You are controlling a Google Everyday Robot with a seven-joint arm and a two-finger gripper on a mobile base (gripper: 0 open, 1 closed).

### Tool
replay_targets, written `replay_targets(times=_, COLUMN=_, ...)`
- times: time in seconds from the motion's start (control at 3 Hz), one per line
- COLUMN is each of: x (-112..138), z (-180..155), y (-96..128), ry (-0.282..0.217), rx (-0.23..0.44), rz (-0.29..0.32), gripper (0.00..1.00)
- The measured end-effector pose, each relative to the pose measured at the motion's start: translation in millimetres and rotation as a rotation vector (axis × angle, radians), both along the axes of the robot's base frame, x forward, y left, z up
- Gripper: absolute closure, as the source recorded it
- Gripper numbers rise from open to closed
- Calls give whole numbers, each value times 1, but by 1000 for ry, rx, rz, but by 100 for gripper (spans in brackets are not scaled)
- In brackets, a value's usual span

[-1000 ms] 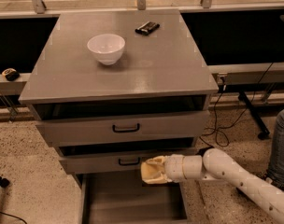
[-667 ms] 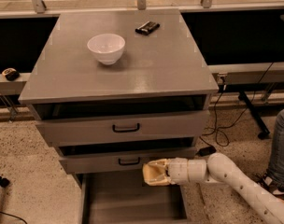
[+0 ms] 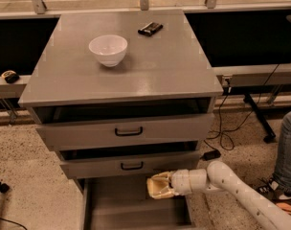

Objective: Place sponge into bottom drawer

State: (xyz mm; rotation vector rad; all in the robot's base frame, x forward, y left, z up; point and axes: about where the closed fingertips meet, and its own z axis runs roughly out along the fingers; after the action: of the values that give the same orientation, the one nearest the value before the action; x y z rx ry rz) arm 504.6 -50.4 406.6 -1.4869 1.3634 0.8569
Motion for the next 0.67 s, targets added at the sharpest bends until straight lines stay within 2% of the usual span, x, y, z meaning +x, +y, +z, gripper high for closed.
replay_targets(times=0.33, x=3, z=-70, y=1, ry=80, rx=-86, rz=29, gripper=100)
replay_targets(times=0.67, x=-1, z=-117, y=8, ry=129, rx=-155, rz=70, gripper=100)
